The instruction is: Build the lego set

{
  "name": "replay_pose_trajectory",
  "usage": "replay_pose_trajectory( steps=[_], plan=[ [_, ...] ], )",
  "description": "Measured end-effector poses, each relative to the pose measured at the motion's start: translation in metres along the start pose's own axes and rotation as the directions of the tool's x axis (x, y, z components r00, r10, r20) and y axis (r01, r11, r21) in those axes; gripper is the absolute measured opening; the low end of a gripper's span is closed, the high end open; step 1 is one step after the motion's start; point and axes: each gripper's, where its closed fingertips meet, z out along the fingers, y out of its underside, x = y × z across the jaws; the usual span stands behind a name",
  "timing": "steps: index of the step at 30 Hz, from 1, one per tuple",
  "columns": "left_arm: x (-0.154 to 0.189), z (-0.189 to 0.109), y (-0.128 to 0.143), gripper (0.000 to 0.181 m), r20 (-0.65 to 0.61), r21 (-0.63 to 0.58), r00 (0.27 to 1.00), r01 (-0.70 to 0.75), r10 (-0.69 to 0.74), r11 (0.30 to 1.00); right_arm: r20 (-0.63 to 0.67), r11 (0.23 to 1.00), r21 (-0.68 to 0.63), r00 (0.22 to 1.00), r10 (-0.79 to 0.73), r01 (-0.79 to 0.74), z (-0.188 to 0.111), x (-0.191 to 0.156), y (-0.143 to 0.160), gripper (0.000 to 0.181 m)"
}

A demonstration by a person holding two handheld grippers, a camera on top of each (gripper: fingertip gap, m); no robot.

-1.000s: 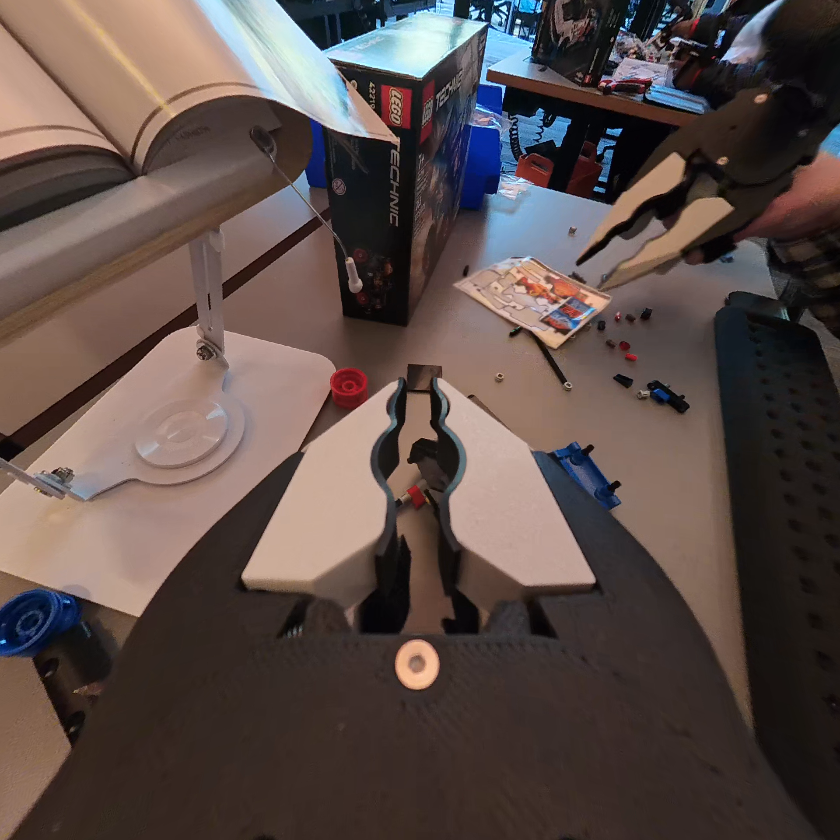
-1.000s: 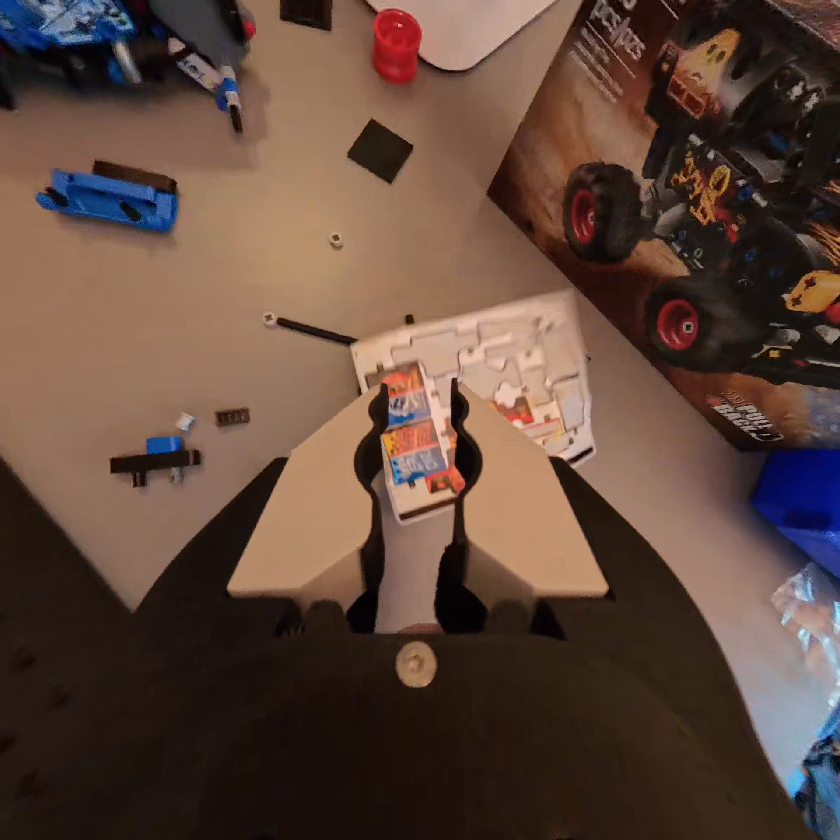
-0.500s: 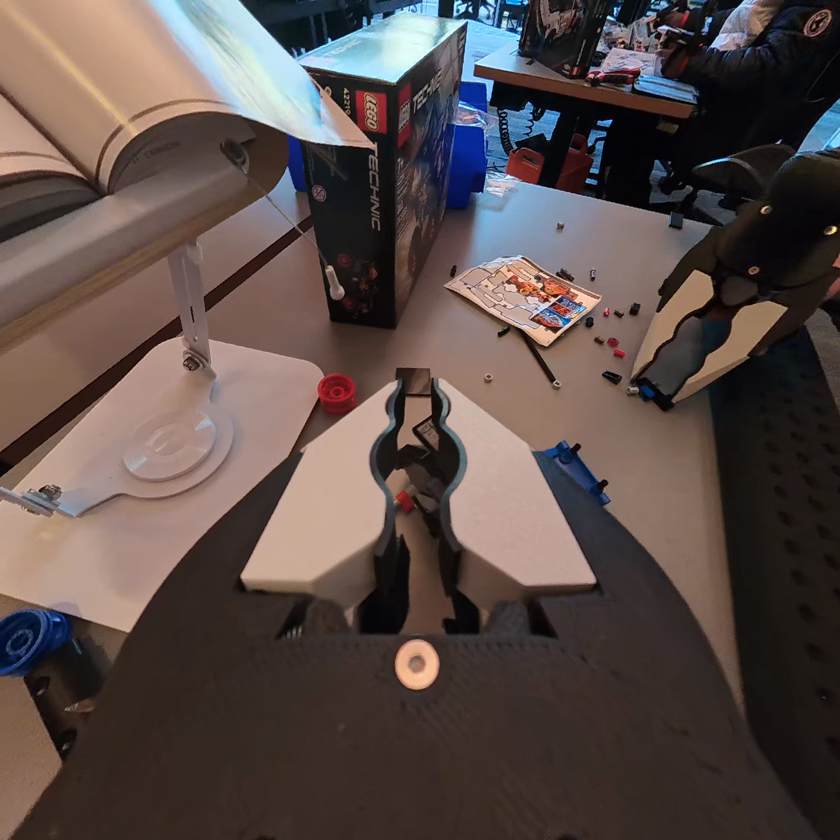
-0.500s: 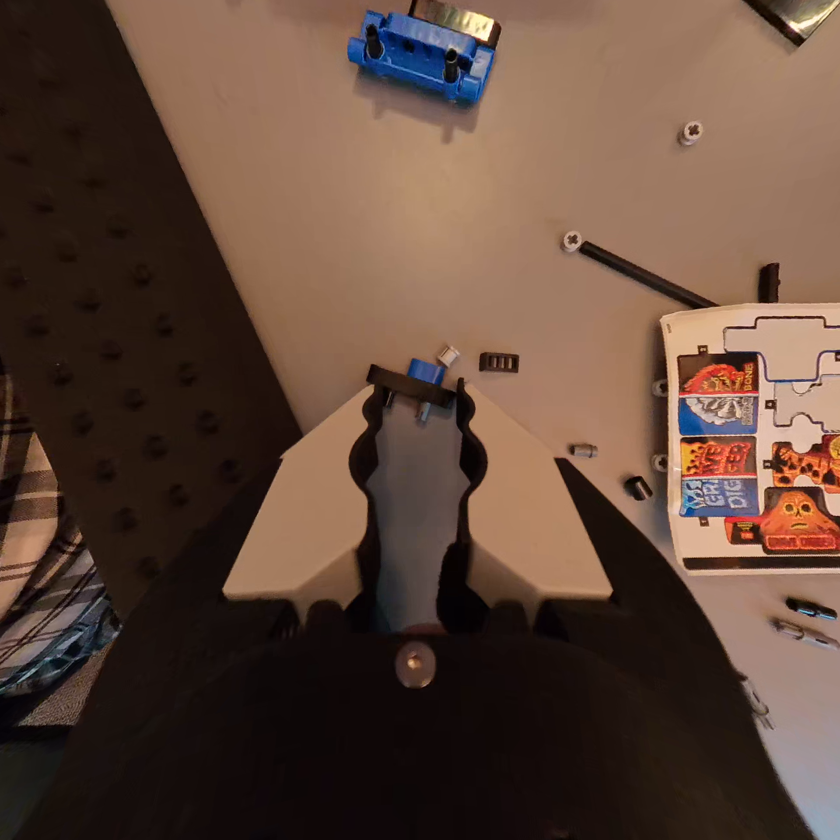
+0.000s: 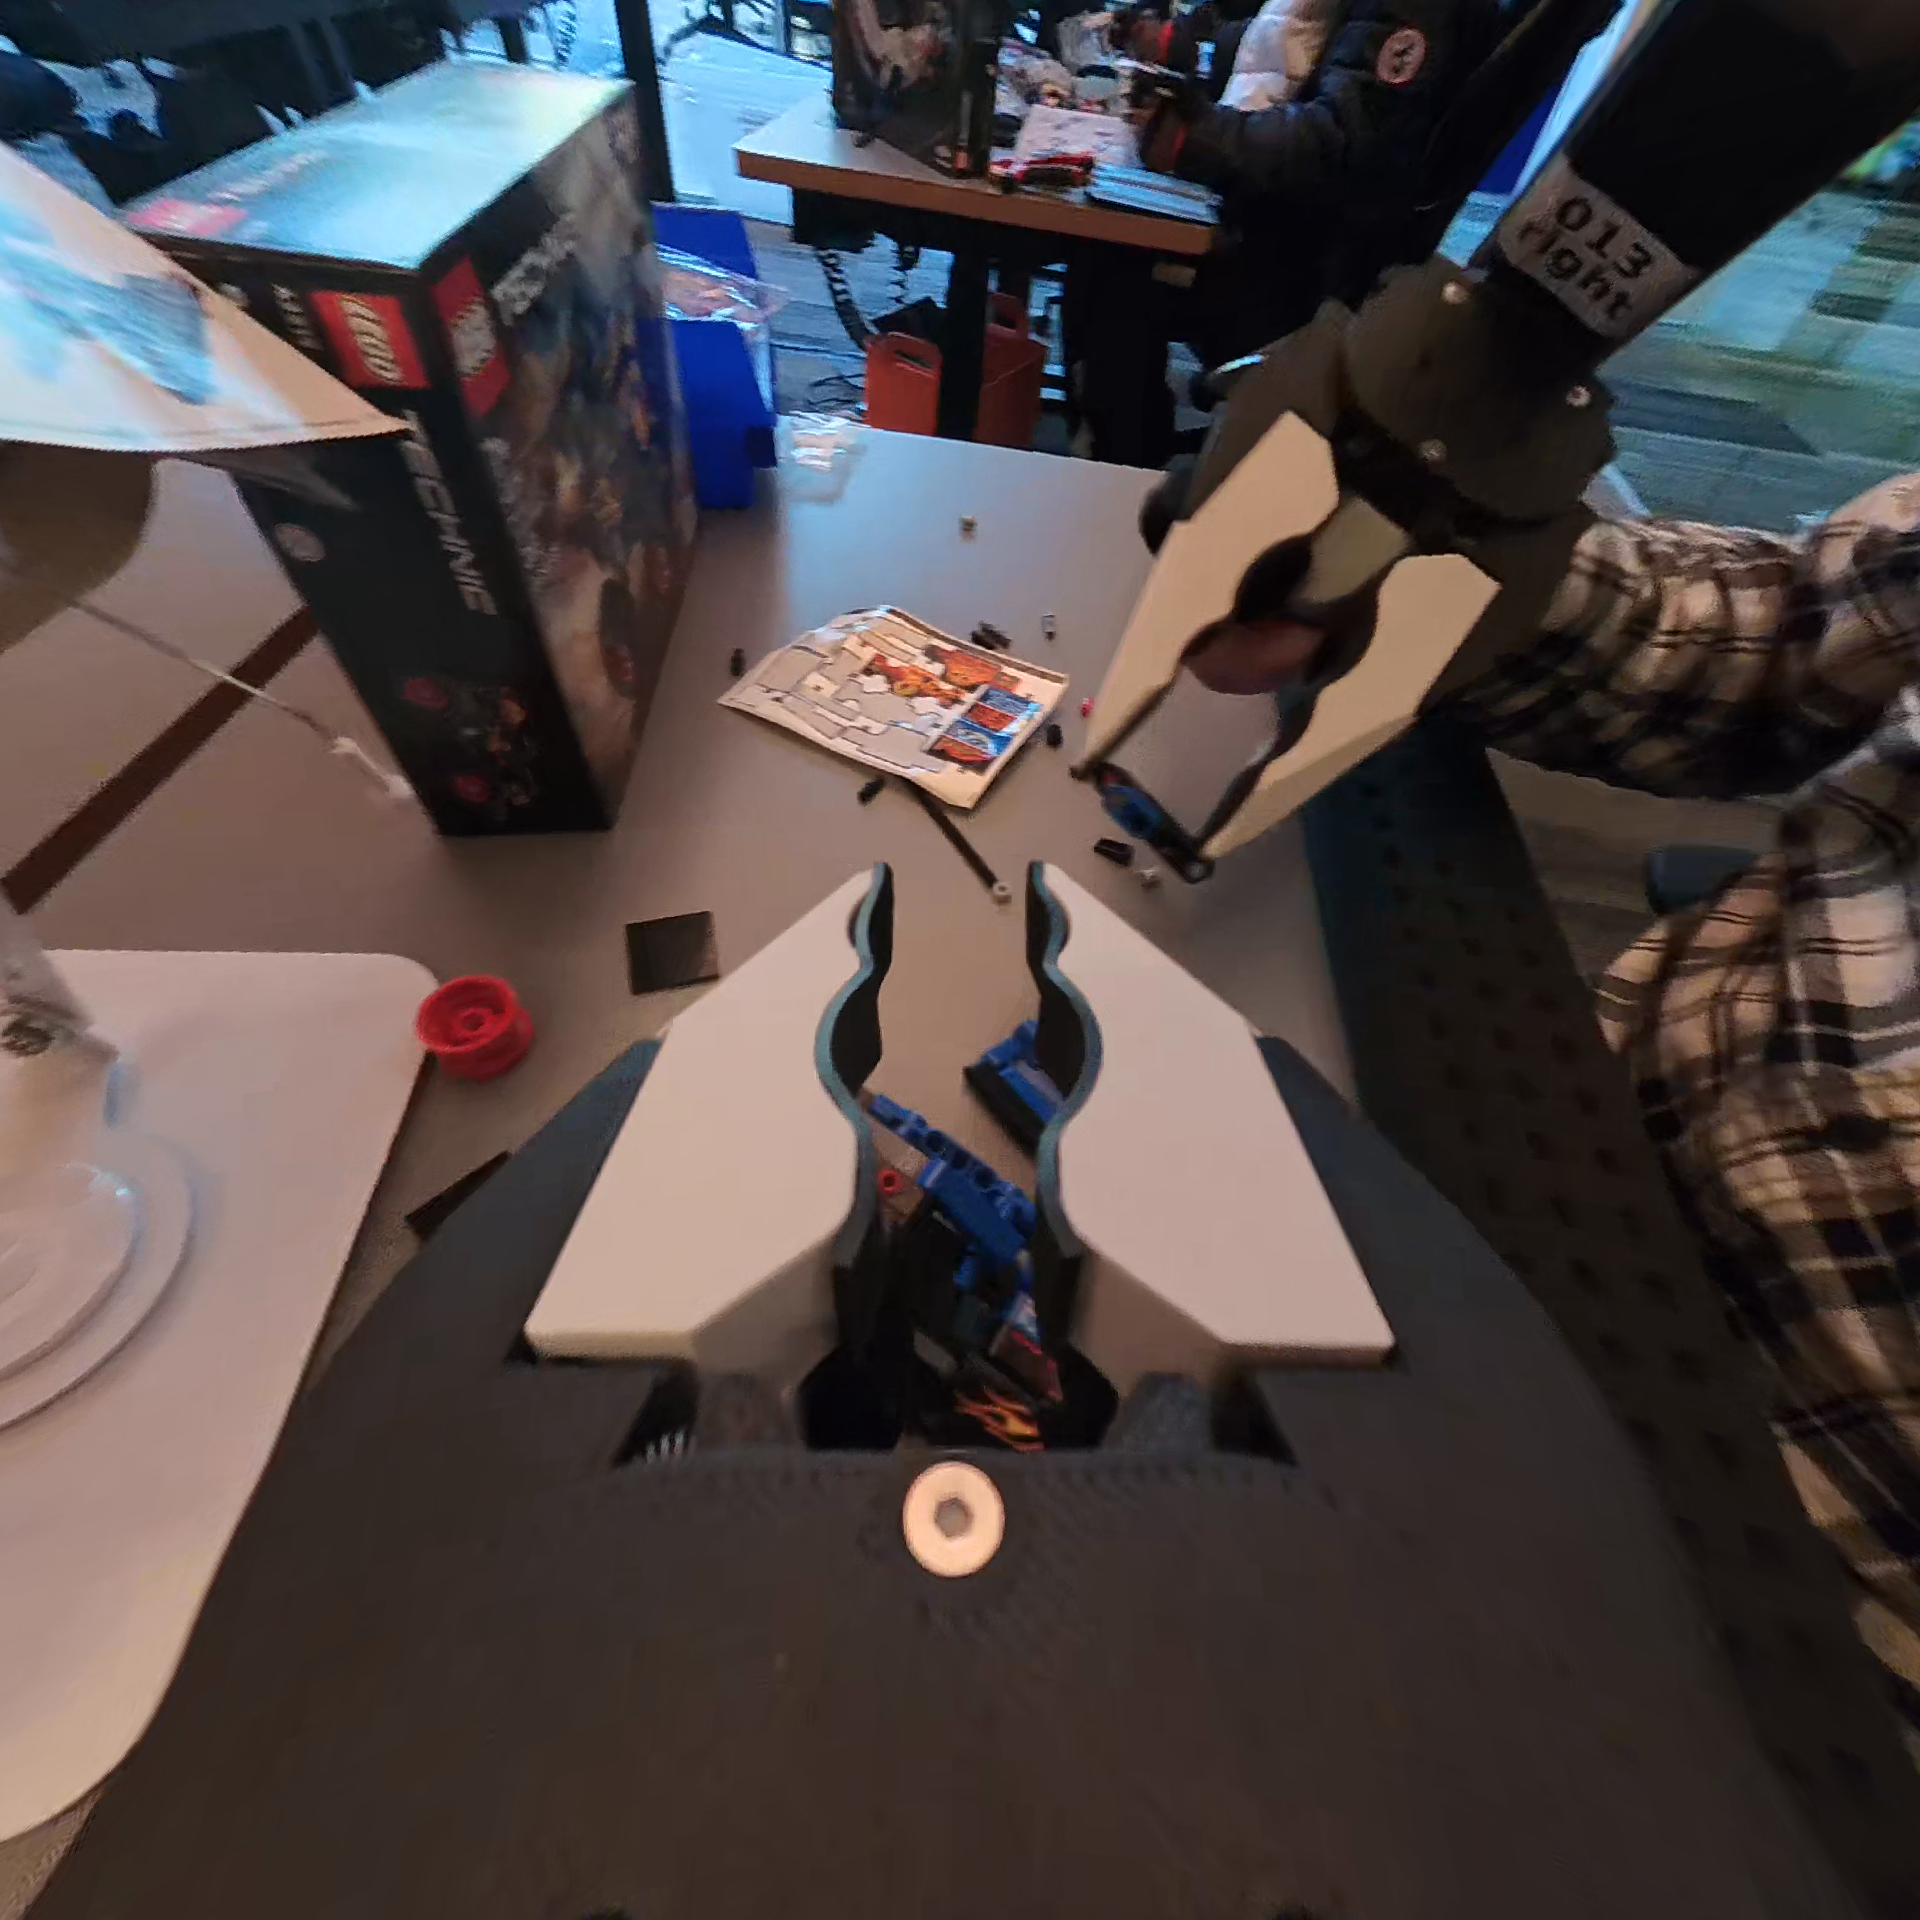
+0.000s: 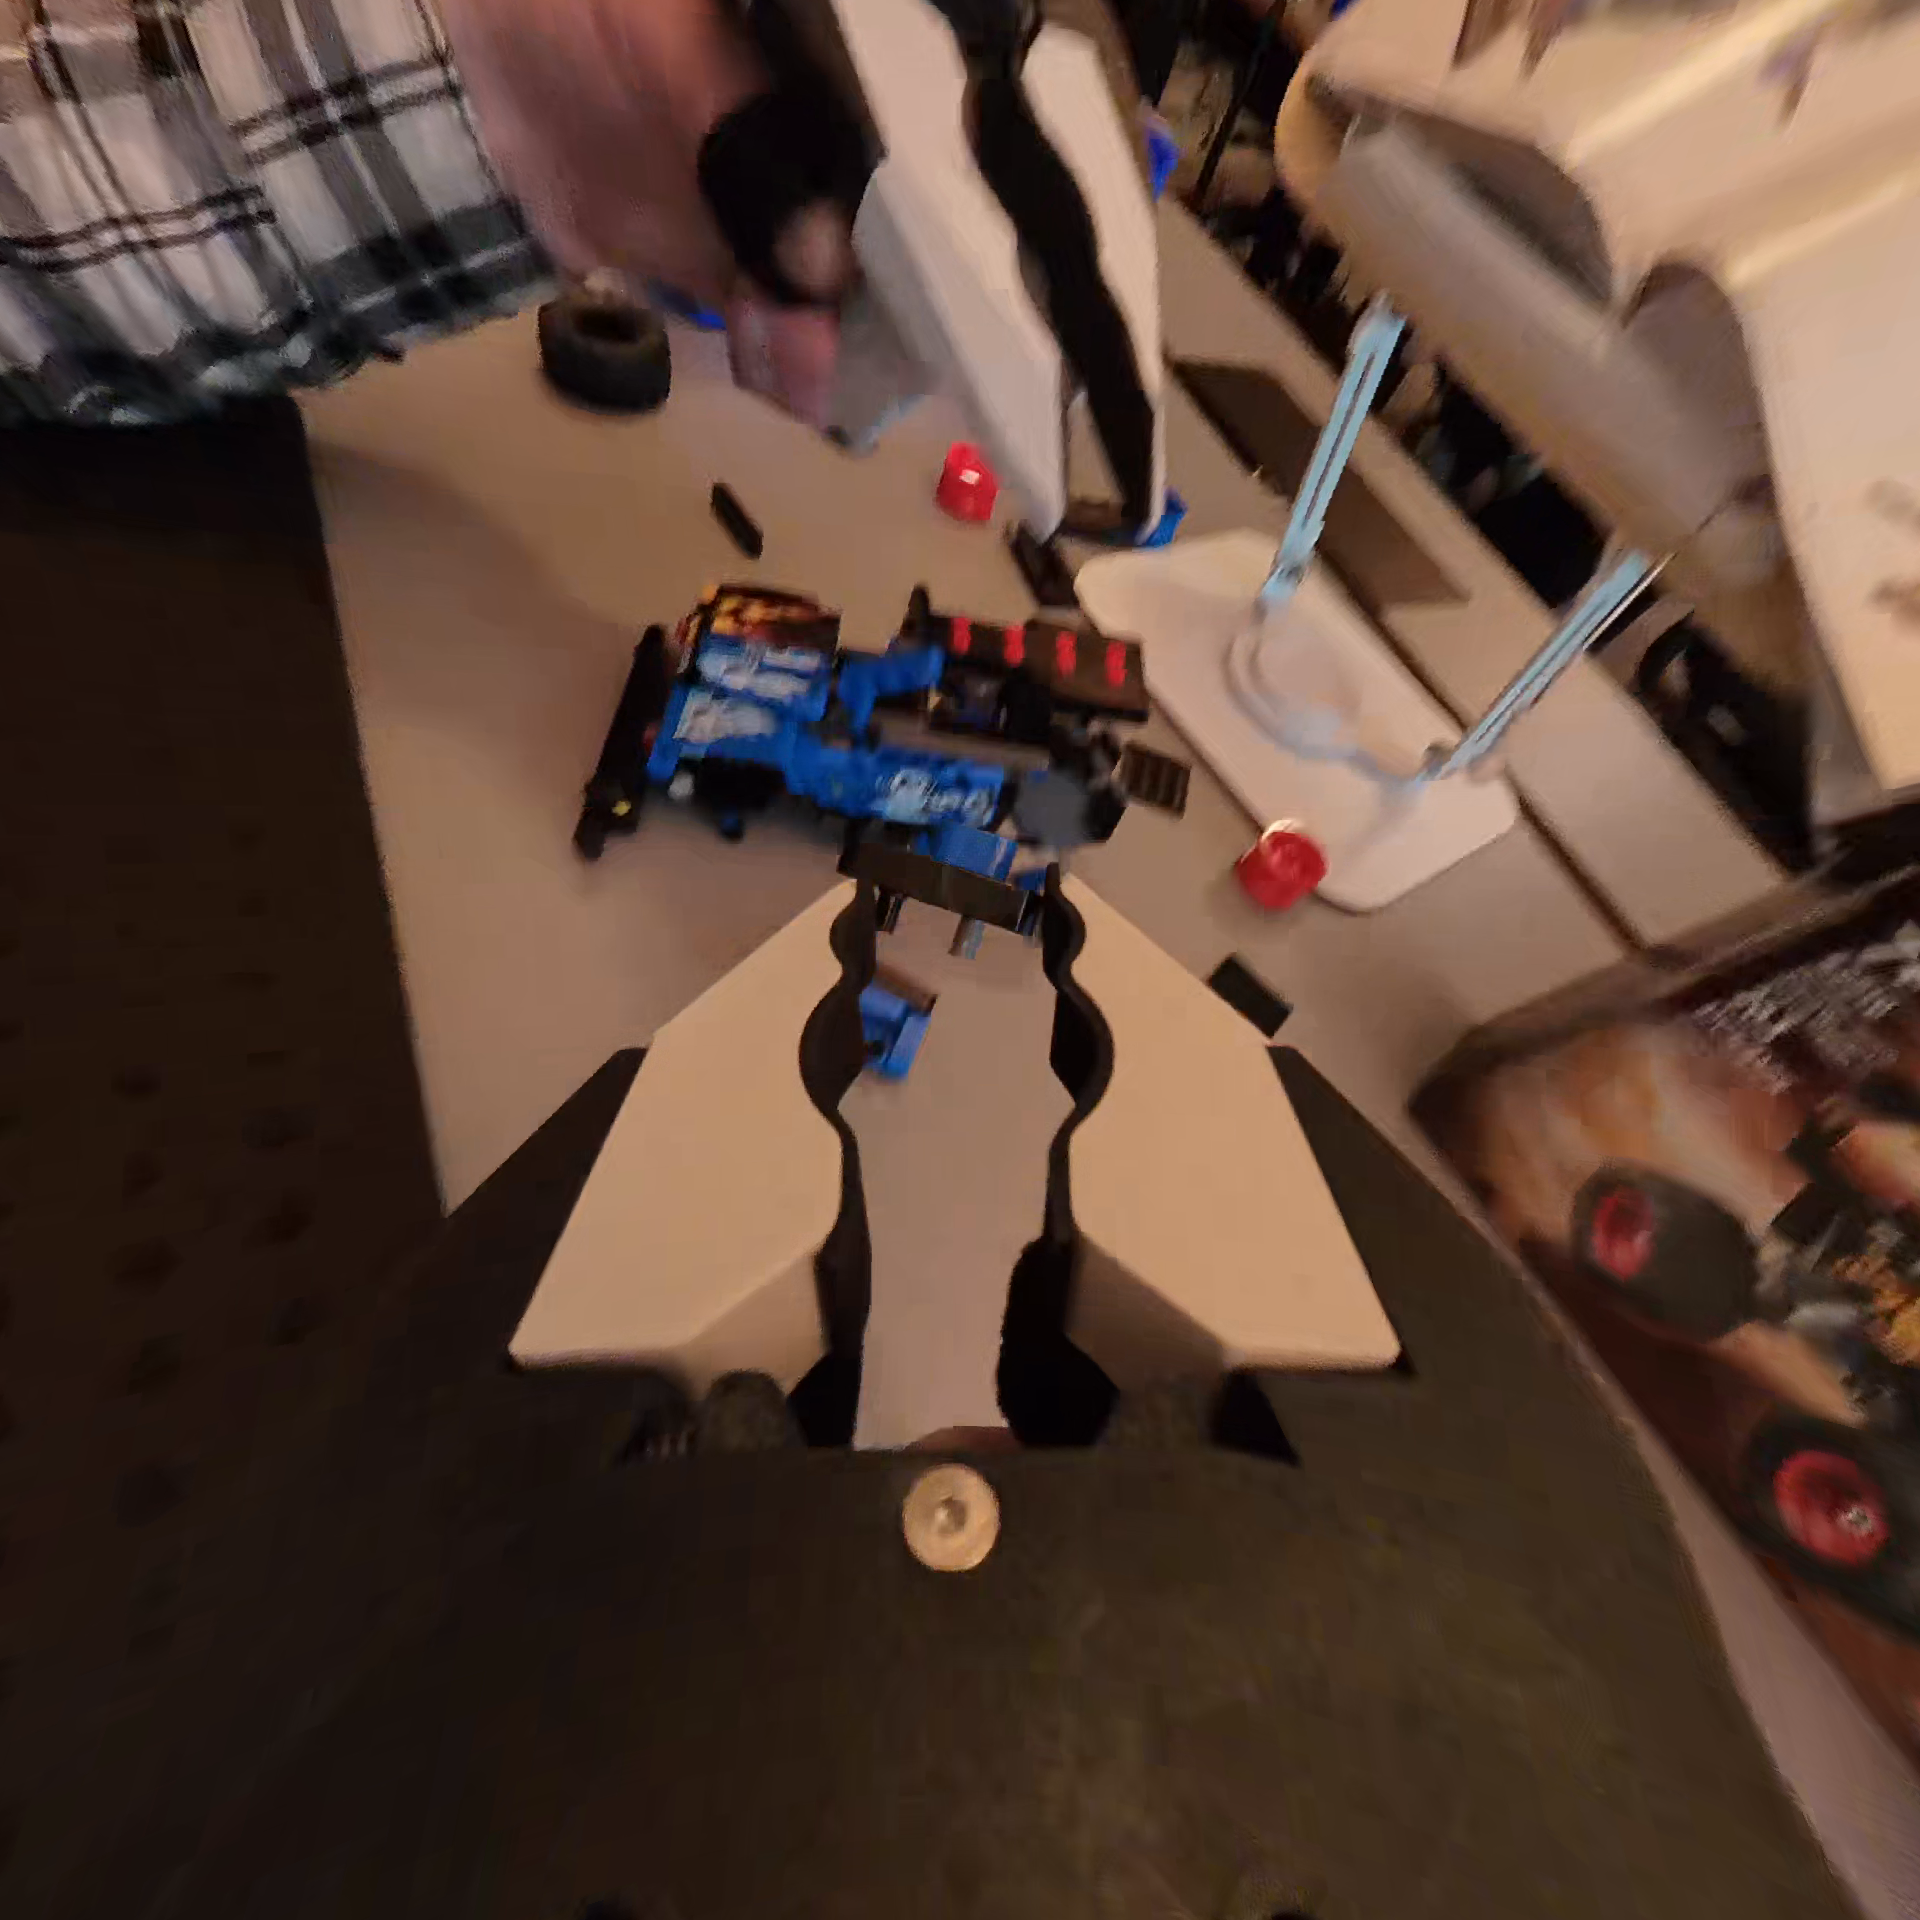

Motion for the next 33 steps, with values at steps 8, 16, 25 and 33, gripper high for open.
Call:
replay_pose_trajectory(
  steps=[8,16,25,33],
  plan=[
    [0.015,0.007,0.008,0.026,-0.104,-0.034,0.994,0.039,-0.043,0.999,-0.155,0.977,0.081,0.971,-0.185,0.199,0.029,0.024,-0.037,0.031],
    [0.023,0.019,0.007,0.009,-0.147,-0.015,0.988,0.037,-0.038,0.999,-0.283,0.942,0.09,0.915,-0.287,0.323,0.028,0.03,-0.043,0.031],
    [0.02,0.015,0.008,0.006,-0.075,-0.037,0.993,-0.096,0.093,0.995,-0.275,0.94,0.141,0.925,-0.263,0.309,0.027,0.03,-0.045,0.029],
    [0.02,0.011,0.009,0.006,0.01,-0.094,0.96,-0.277,0.279,0.956,-0.204,0.954,0.205,0.963,-0.177,0.219,0.022,0.029,-0.05,0.021]
  ],
)
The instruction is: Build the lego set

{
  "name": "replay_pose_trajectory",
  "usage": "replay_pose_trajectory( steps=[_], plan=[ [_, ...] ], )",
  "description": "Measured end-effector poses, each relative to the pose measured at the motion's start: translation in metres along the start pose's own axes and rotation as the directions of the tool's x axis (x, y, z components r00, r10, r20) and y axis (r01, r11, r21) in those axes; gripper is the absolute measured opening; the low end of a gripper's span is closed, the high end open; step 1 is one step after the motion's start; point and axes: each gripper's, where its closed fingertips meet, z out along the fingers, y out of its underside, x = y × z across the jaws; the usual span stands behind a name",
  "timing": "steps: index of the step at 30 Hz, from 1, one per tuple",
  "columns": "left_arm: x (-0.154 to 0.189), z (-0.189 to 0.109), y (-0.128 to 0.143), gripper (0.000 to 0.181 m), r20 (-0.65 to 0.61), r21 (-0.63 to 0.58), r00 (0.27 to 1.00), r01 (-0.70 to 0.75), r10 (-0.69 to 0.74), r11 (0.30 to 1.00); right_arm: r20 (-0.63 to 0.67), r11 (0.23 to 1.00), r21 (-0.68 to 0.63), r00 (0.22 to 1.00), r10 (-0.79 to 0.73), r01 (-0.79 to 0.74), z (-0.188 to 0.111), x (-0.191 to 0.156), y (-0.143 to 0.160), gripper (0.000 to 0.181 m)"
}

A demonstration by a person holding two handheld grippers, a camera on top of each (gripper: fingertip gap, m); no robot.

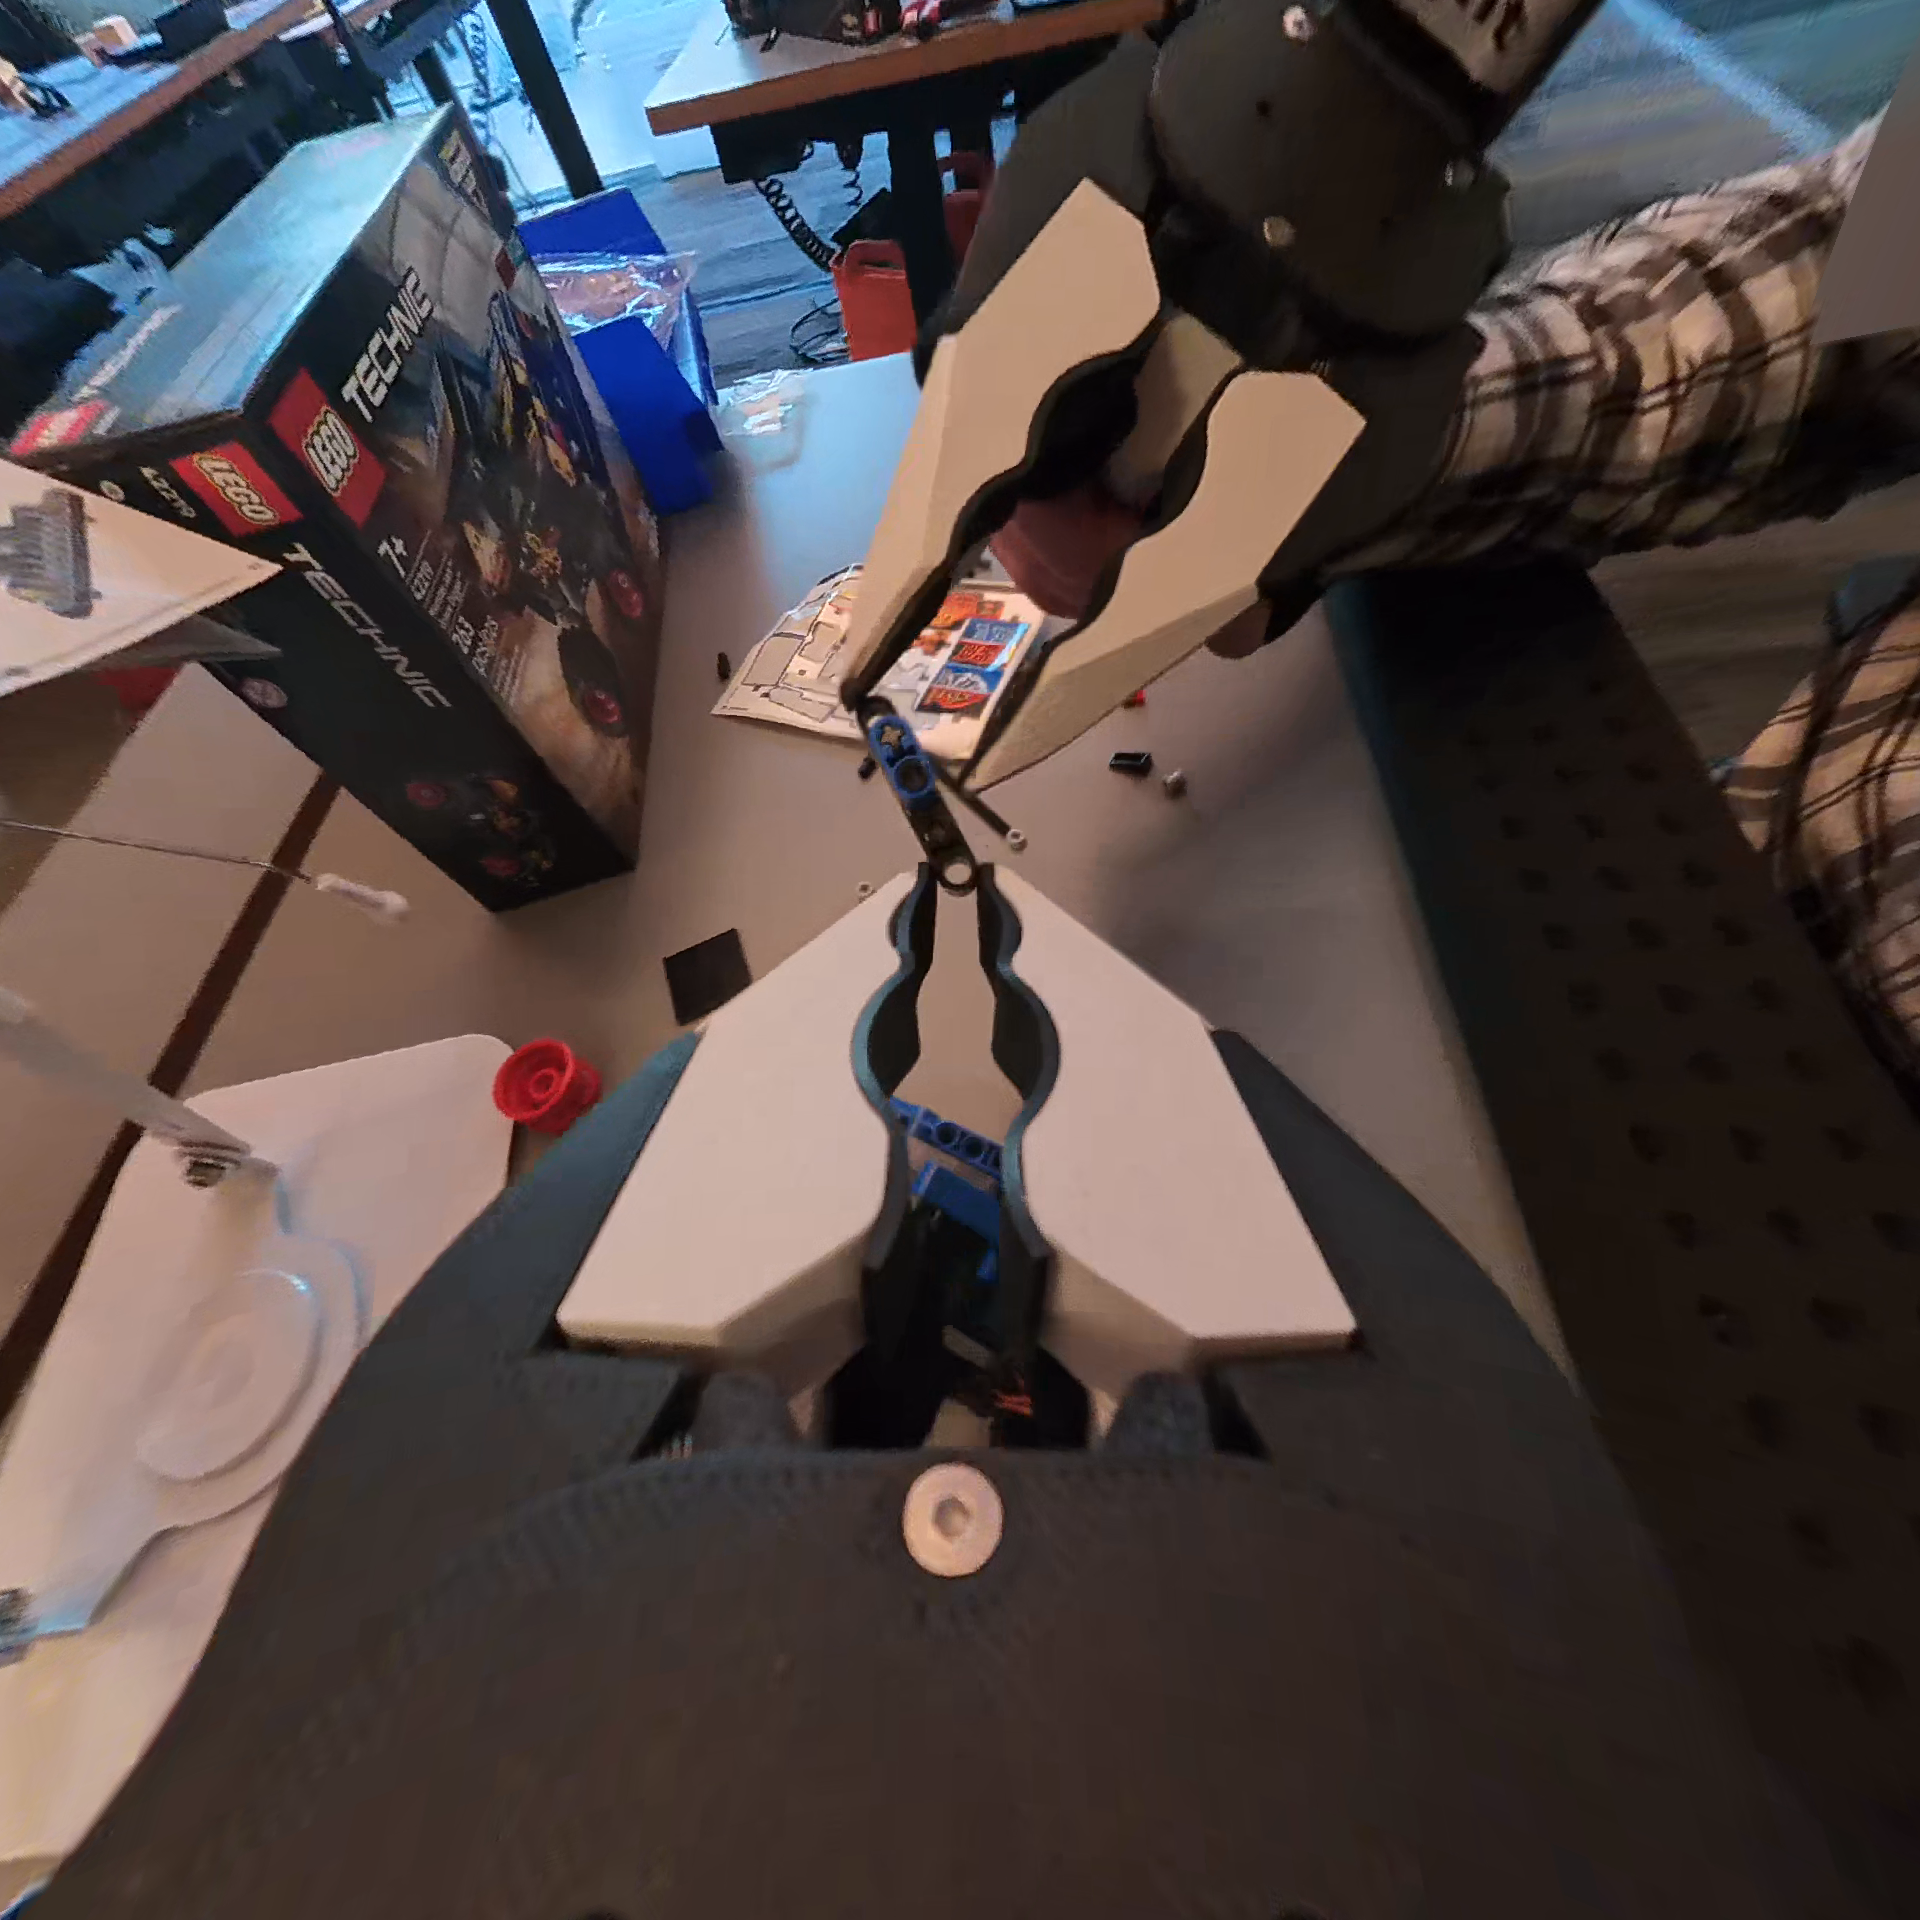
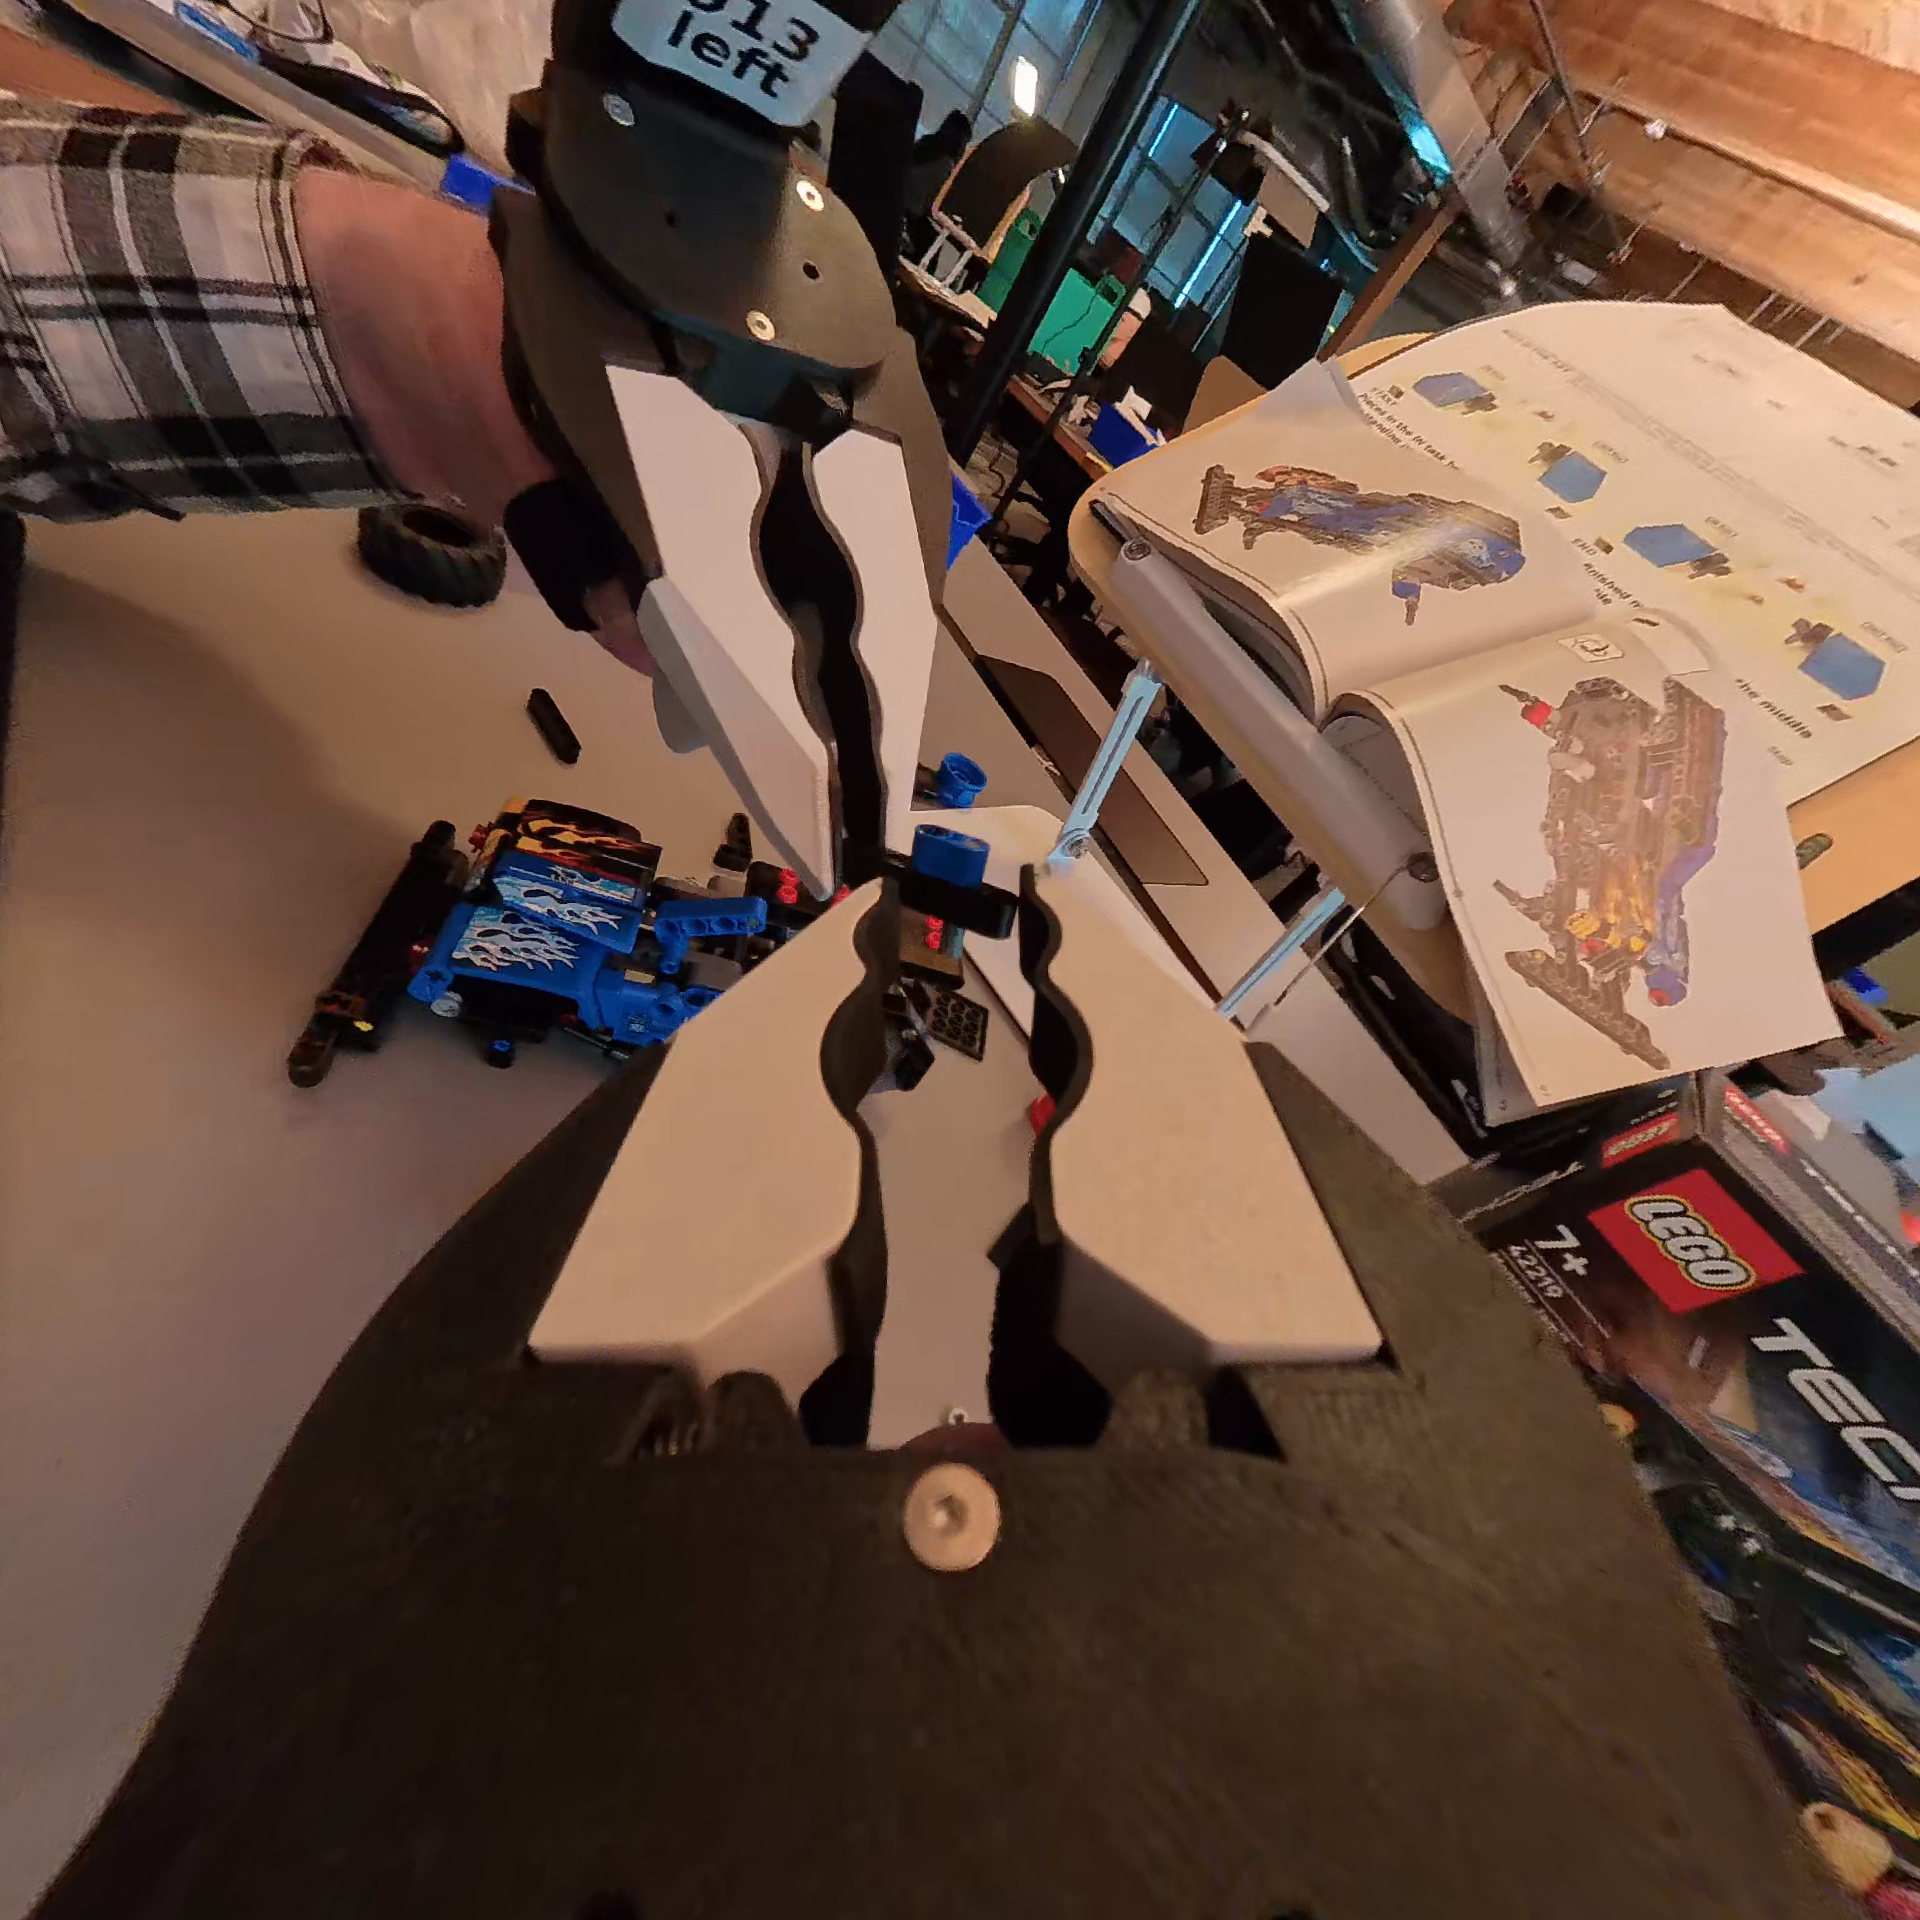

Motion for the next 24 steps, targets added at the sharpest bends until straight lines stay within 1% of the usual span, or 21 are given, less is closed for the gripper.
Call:
replay_pose_trajectory(
  steps=[5,10,13,16,19,21,24],
  plan=[
    [-0.003,0.002,0.003,0.006,0.086,-0.071,0.987,-0.126,0.132,0.989,0.011,1.0,-0.001,0.999,0.03,-0.03,0.0,0.0,0.001,0.019],
    [-0.01,0.004,0.004,0.006,0.18,-0.15,0.942,-0.26,0.285,0.954,0.014,0.999,-0.011,0.999,0.051,-0.051,-0.003,0.001,0.002,0.019],
    [-0.016,0.005,0.0,0.005,0.245,-0.194,0.898,-0.324,0.366,0.926,0.002,0.997,-0.022,0.997,0.074,-0.073,-0.006,0.003,0.003,0.021],
    [-0.024,0.006,-0.003,0.005,0.317,-0.266,0.831,-0.384,0.456,0.884,-0.028,0.993,-0.034,0.994,0.109,-0.11,-0.009,0.008,0.004,0.024],
    [-0.028,0.007,-0.006,0.006,0.352,-0.325,0.776,-0.423,0.523,0.846,-0.062,0.99,-0.027,0.989,0.137,-0.139,-0.014,0.012,0.002,0.023],
    [-0.029,0.008,-0.004,0.006,0.353,-0.37,0.748,-0.441,0.562,0.818,-0.072,0.992,-0.02,0.99,0.123,-0.125,-0.015,0.012,0.0,0.023],
    [-0.032,0.009,-0.004,0.006,0.356,-0.437,0.691,-0.472,0.629,0.766,-0.101,0.997,-0.066,0.994,0.036,-0.042,-0.014,0.012,0.004,0.023]
  ],
)
